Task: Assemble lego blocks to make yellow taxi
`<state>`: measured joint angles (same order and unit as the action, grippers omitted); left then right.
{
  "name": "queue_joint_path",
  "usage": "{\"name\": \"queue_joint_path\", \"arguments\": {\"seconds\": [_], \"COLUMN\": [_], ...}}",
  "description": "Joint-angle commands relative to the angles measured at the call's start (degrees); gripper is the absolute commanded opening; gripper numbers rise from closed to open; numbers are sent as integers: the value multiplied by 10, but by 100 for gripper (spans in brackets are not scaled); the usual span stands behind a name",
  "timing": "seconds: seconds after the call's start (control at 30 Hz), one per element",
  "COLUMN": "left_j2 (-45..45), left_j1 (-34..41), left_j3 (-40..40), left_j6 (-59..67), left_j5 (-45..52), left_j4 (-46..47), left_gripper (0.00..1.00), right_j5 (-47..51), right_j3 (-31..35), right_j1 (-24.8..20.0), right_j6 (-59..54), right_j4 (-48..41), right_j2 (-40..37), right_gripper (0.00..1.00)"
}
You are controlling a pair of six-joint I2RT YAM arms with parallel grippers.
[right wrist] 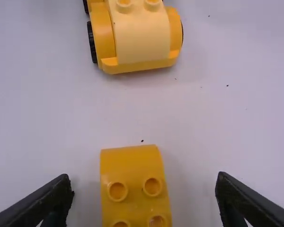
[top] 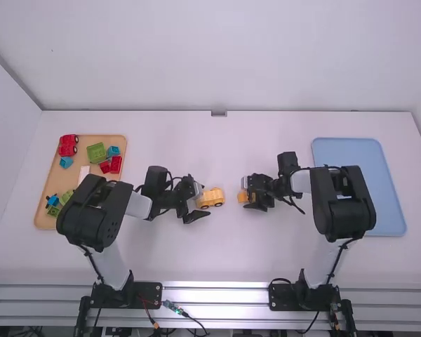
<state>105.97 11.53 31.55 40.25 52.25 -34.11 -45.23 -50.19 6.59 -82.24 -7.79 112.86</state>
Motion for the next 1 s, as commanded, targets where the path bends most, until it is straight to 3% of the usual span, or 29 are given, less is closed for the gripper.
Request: {"name": "queue_joint_path", "arguments": {"seconds": [0.0, 0.2, 0.97], "left_j2": [5, 5, 5], "left_j1": [5, 4, 8], "left_j3": [7, 7, 7], "left_j6": [0, 0, 0], "left_j5": [8, 6, 7], "left_j4": [1, 5, 5], "left_gripper": [99, 99, 99], "right_j5": [-7, 2, 1], "right_j3": [-9, -9, -9], "right_j1": [-2, -2, -26], "right_j6": [17, 30, 40], "right_j4": [-1, -1, -19], "right_j2": [5, 5, 5], "right_gripper": [70, 59, 45]}}
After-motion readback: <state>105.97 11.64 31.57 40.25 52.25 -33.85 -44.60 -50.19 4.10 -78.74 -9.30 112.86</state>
